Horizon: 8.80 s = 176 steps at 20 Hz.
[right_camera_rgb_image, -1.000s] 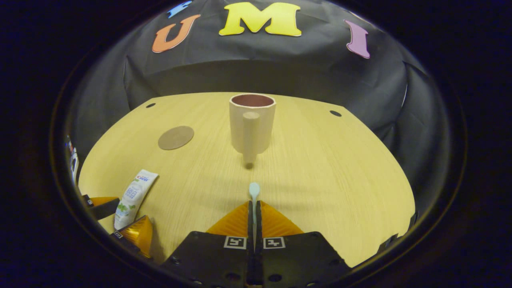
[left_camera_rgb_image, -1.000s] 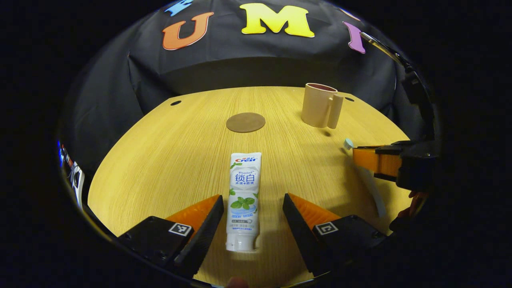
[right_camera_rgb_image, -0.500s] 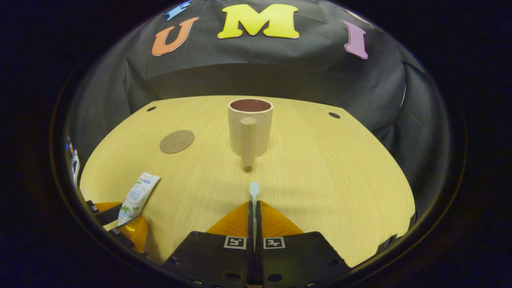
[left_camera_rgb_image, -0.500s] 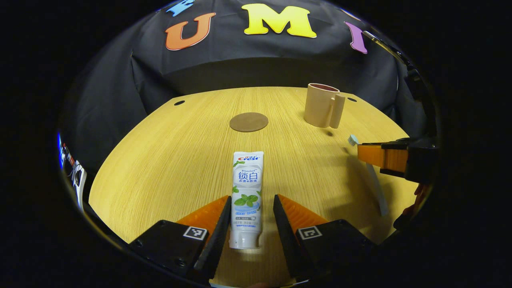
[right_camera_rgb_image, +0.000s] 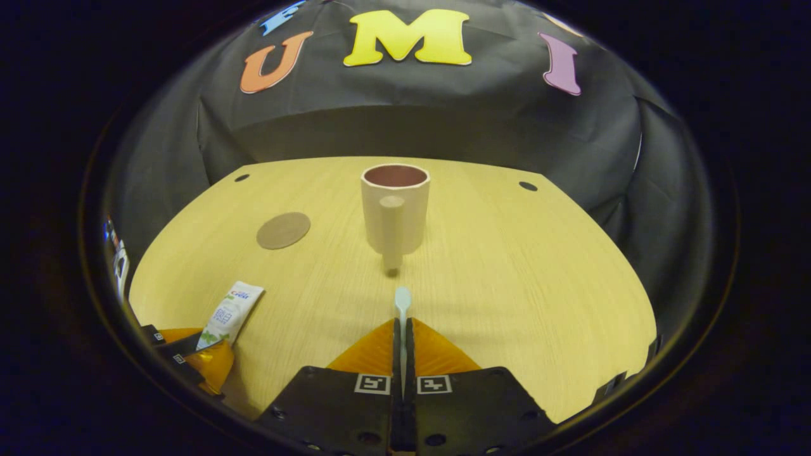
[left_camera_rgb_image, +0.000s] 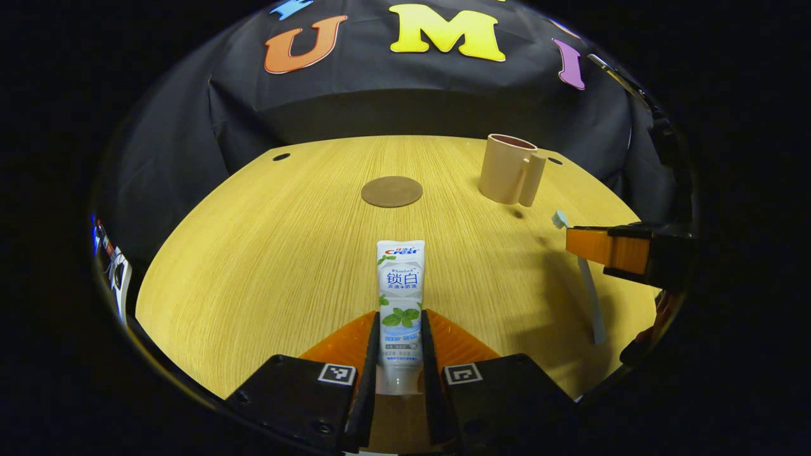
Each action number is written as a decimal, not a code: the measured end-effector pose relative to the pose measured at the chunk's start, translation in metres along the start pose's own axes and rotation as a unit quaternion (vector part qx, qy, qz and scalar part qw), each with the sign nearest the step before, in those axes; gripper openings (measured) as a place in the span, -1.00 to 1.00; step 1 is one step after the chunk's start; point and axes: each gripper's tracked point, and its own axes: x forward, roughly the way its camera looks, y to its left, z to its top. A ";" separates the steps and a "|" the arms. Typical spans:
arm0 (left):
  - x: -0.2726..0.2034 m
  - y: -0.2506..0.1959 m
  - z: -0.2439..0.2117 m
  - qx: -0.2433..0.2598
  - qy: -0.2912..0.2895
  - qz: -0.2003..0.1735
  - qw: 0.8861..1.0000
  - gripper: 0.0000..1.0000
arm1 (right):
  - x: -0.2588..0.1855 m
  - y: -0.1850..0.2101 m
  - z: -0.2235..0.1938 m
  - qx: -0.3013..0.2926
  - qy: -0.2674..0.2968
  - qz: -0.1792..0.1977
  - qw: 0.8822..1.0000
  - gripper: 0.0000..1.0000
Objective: Put the toothbrush and toothpaste on the desktop into the cup, then pick up the cup and place it on the coaster on the desktop.
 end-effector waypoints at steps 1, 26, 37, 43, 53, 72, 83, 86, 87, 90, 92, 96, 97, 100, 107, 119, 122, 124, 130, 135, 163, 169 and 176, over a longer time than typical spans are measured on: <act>-0.003 -0.001 0.005 0.003 -0.006 -0.002 1.000 -0.29 | -0.003 -0.001 0.002 0.001 -0.004 0.001 1.000 -0.99; -0.038 -0.002 0.123 0.008 -0.119 -0.012 0.993 -0.34 | -0.071 -0.014 0.176 0.037 -0.171 0.013 0.985 -0.99; -0.039 0.009 0.156 0.008 -0.145 -0.008 0.989 -0.34 | -0.038 0.007 0.266 0.029 -0.207 0.031 0.977 -0.99; -0.030 0.012 0.159 -0.002 -0.138 -0.003 0.990 -0.34 | 0.018 0.017 0.248 0.005 -0.170 0.045 0.984 -0.99; -0.024 -0.007 0.192 0.002 -0.169 -0.008 0.986 -0.34 | 0.022 0.006 0.223 0.035 -0.137 0.071 0.987 0.43; 0.051 -0.138 0.267 0.012 -0.308 -0.077 0.948 -0.34 | -0.006 -0.138 0.184 0.030 -0.134 -0.003 0.991 0.59; 0.092 -0.164 0.267 0.036 -0.338 -0.087 0.936 -0.34 | 0.005 -0.173 0.127 0.042 -0.089 -0.018 0.995 0.58; 0.100 -0.163 0.266 0.050 -0.349 -0.085 0.932 -0.34 | 0.006 -0.171 0.114 0.044 -0.079 -0.012 0.996 0.58; 0.102 -0.164 0.265 0.056 -0.351 -0.085 0.931 -0.34 | 0.006 -0.170 0.111 0.042 -0.078 -0.010 0.996 0.58; 0.109 -0.168 0.253 0.066 -0.351 -0.089 0.930 -0.34 | 0.006 -0.167 0.106 0.042 -0.075 -0.006 0.996 0.58; 0.109 -0.164 0.252 0.070 -0.360 -0.081 0.927 -0.34 | 0.007 -0.164 0.103 0.046 -0.071 -0.002 0.996 0.58; 0.112 -0.164 0.253 0.071 -0.370 -0.075 0.923 -0.34 | 0.010 -0.161 0.095 0.051 -0.064 0.002 0.997 0.58; 0.113 -0.164 0.253 0.072 -0.372 -0.073 0.922 -0.34 | 0.010 -0.160 0.093 0.051 -0.062 0.003 0.997 0.58; 0.116 -0.166 0.253 0.084 -0.389 -0.061 0.915 -0.34 | 0.010 -0.159 0.084 0.045 -0.055 0.003 0.997 0.58; 0.117 -0.168 0.240 0.088 -0.382 -0.068 0.918 -0.23 | 0.013 -0.155 0.079 0.049 -0.051 0.007 0.997 0.58; 0.068 -0.155 0.224 0.059 -0.364 -0.069 0.927 -0.12 | 0.005 -0.139 0.097 0.054 -0.076 0.018 0.995 0.58; 0.048 -0.132 0.214 0.042 -0.347 -0.059 0.935 -0.14 | -0.004 -0.124 0.108 0.057 -0.086 0.029 0.994 0.59; 0.034 -0.110 0.208 0.034 -0.330 -0.046 0.942 -0.12 | -0.010 -0.109 0.113 0.057 -0.088 0.037 0.994 0.58; -0.014 -0.041 0.197 0.017 -0.302 0.003 0.953 -0.13 | -0.019 -0.050 0.119 0.047 -0.070 0.061 0.995 0.63; -0.049 0.016 0.204 0.003 -0.291 0.041 0.956 -0.10 | -0.010 -0.008 0.121 0.028 -0.044 0.066 0.997 0.64; -0.079 0.118 0.229 -0.015 -0.265 0.095 0.959 0.85 | 0.087 0.016 0.072 0.020 0.118 -0.022 0.993 -0.57; -0.078 0.120 0.225 -0.020 -0.258 0.095 0.961 0.85 | 0.084 0.014 0.075 0.010 0.101 -0.015 0.995 -0.97; -0.077 0.125 0.220 -0.027 -0.247 0.097 0.964 0.85 | 0.083 0.014 0.075 0.009 0.065 0.018 0.998 -0.99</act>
